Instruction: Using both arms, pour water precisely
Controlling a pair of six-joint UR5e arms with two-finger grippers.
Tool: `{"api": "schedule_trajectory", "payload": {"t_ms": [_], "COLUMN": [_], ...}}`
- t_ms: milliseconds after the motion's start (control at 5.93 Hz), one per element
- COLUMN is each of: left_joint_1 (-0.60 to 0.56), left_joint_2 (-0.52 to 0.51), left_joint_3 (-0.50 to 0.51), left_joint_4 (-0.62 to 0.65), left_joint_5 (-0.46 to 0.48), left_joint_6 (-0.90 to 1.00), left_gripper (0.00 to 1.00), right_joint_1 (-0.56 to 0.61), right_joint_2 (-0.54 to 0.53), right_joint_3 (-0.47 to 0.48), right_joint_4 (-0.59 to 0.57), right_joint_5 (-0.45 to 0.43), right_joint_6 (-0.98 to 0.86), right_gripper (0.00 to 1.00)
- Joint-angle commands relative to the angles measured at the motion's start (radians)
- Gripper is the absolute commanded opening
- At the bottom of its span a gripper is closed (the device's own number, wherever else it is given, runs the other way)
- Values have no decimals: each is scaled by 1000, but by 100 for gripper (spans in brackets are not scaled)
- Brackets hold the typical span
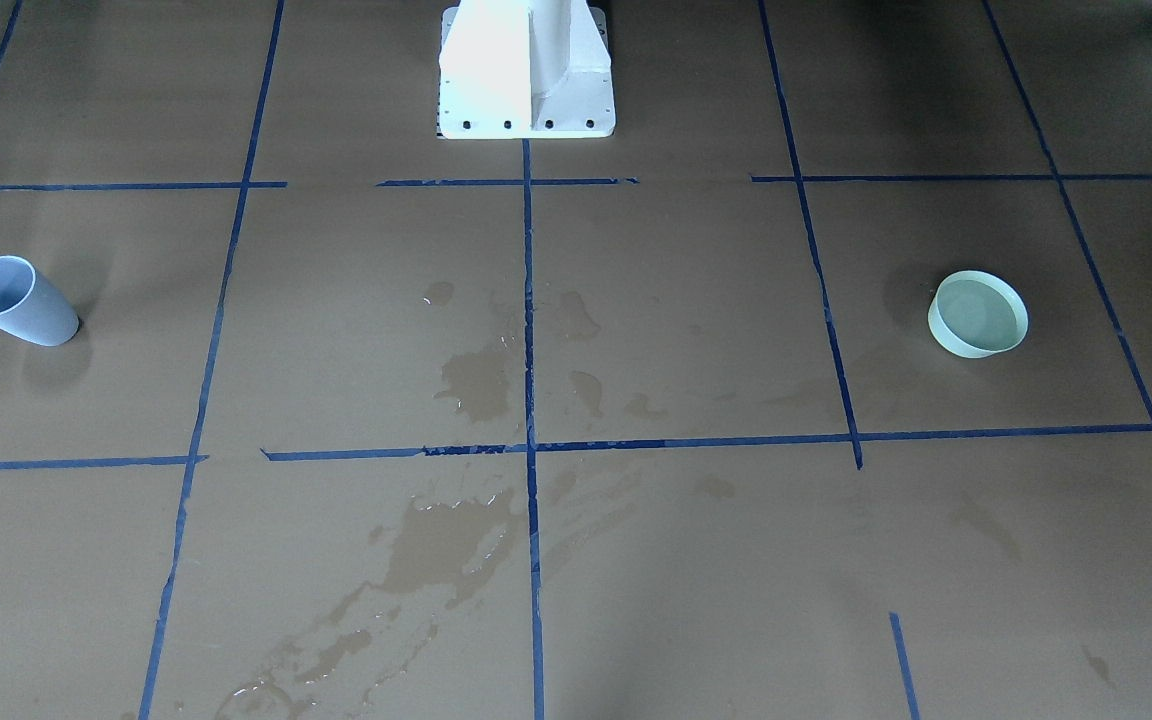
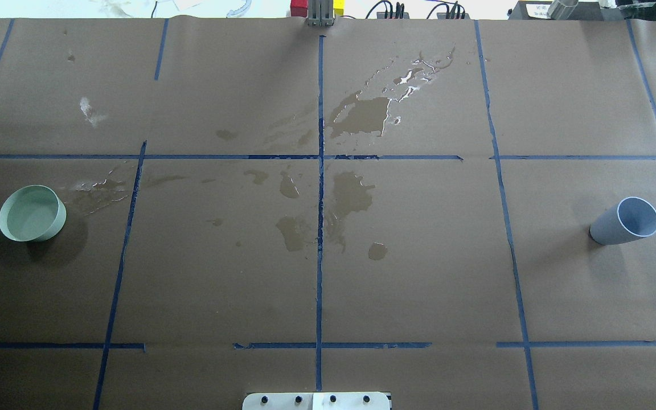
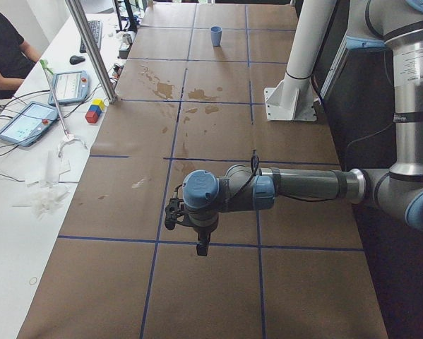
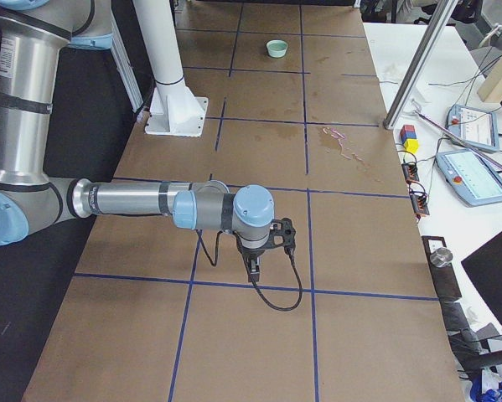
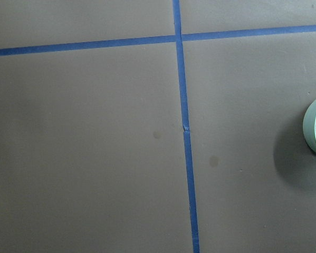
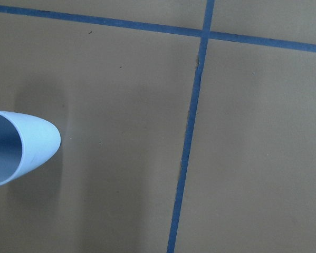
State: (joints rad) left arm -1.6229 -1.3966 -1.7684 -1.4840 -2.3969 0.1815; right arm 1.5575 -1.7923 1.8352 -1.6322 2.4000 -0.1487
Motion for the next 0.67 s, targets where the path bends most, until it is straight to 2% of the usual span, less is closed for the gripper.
{"api": "schedule_trajectory", "payload": {"t_ms": [0, 506], "left_joint_1": [12, 24], "left_joint_2": [1, 2], "left_joint_3": [10, 50], "left_joint_4": [-21, -88], "left_joint_5": [2, 5], "left_joint_6": [3, 1], "left_gripper": [100, 100], "right_joint_1": [-10, -10], "right_joint_2": [2, 4], "right_joint_3": [-4, -5], "right_joint_4": [3, 3], "right_joint_5": [2, 4], "right_joint_6": [-2, 1], "right_gripper": [100, 100]}}
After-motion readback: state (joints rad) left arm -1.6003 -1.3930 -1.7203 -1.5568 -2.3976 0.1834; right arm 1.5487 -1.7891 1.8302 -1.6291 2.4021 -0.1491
